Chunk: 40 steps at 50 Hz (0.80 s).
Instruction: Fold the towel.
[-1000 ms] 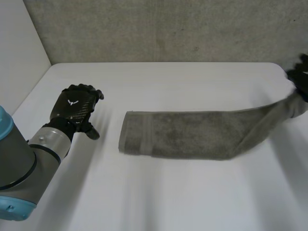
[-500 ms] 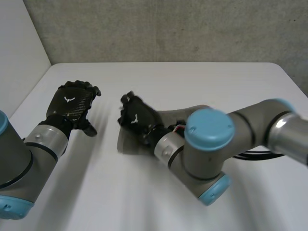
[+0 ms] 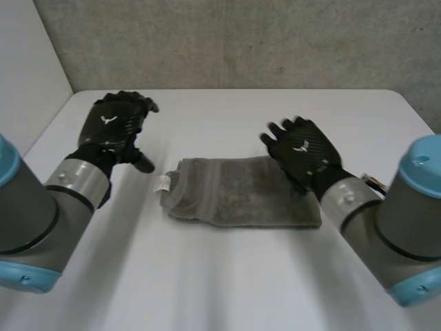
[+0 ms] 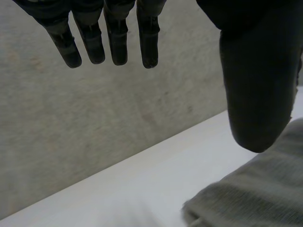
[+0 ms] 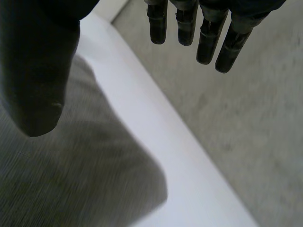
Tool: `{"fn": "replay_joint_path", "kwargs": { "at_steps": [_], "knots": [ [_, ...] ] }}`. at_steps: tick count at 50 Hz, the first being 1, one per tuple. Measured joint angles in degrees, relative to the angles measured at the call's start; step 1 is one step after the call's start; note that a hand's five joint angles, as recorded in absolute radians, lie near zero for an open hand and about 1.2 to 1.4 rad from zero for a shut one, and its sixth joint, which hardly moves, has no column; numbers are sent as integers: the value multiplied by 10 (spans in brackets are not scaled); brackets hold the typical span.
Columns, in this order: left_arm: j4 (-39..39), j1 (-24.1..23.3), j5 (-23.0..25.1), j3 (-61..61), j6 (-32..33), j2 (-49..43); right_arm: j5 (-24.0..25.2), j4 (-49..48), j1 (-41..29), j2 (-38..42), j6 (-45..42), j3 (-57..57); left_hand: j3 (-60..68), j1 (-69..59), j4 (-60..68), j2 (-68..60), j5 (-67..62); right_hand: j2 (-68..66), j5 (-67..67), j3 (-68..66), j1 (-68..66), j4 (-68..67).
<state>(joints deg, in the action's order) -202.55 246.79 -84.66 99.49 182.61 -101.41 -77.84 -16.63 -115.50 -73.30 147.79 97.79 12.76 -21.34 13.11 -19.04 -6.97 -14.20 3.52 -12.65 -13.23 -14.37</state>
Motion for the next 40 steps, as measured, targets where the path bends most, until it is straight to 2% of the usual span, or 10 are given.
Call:
{"fn": "replay_joint_path", "kwargs": {
  "at_steps": [10,12,16,23,26,30,32,40],
  "knots": [
    [0,-68,-2,-52,-22,-65,9,45,73,11,3,67,0,0,0,0,0,-10,15,0,-17,0],
    [0,-75,-3,-59,-22,-81,16,39,82,24,1,72,0,0,0,0,0,-79,93,0,-89,0],
    [0,-78,-8,-63,-22,-100,28,18,90,43,-1,75,0,0,0,0,0,-198,206,0,-204,0],
    [0,-76,-25,-59,-22,-114,45,-17,97,81,-4,71,0,0,0,0,0,-239,253,0,-255,0],
    [0,-75,-30,-55,-23,-112,48,-21,98,91,-5,68,0,0,0,0,0,-340,343,0,-348,0],
    [0,-75,-33,-52,-23,-109,50,-21,98,94,-6,66,0,0,0,0,0,-545,531,0,-530,0],
    [0,-75,-34,-51,-23,-107,50,-20,98,93,-6,66,0,0,0,0,0,-610,603,0,-567,0],
    [0,-74,-35,-48,-24,-103,61,-4,106,83,-20,69,0,0,0,0,0,-617,619,0,-570,0]
  ]
}}
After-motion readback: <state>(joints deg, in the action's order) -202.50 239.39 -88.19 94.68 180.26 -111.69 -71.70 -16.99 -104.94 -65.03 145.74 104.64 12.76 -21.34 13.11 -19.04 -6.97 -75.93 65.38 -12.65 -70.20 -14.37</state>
